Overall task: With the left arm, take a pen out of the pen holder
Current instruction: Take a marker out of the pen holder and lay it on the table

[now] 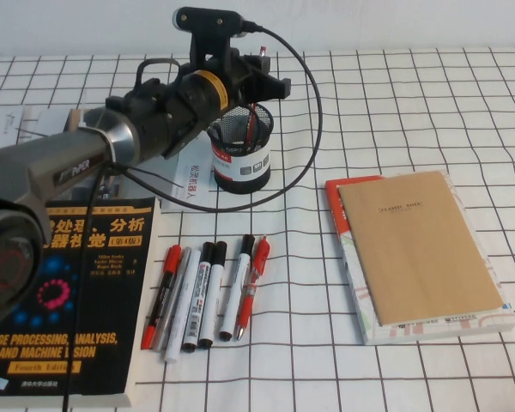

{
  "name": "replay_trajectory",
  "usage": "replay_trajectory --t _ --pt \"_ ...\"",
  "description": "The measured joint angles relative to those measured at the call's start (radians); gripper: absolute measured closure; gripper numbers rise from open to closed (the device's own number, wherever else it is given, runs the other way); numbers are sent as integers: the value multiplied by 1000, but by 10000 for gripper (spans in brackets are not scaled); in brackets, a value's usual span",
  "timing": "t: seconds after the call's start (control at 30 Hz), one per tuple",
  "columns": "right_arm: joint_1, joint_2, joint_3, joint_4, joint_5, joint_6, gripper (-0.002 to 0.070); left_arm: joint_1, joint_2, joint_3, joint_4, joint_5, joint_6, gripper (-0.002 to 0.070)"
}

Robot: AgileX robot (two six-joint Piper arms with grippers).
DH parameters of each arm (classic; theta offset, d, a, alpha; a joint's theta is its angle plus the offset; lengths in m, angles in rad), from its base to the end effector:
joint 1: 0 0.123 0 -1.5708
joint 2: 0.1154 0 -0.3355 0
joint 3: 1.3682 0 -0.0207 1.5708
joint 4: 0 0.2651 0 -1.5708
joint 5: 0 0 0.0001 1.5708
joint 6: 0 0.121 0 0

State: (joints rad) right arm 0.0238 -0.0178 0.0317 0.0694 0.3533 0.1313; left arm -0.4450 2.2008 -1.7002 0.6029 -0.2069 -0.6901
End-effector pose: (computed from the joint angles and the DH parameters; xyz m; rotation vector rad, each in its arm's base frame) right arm 0.0451 0.0040 0.1623 0.1431 1.8480 0.1756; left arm 0.5313 -0.2689 0.2531 0.4006 1.7945 -0.4886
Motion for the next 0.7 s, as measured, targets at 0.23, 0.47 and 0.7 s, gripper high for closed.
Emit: replay_trajectory --t 0.23,0.47,0.7 --pt "0 0 0 0 0 0 692 0 -66 0 63 7 0 644" --pt "0 0 0 0 0 0 692 0 -190 0 170 22 -4 645" --pt "0 0 0 0 0 0 692 -20 -382 19 358 126 -209 645"
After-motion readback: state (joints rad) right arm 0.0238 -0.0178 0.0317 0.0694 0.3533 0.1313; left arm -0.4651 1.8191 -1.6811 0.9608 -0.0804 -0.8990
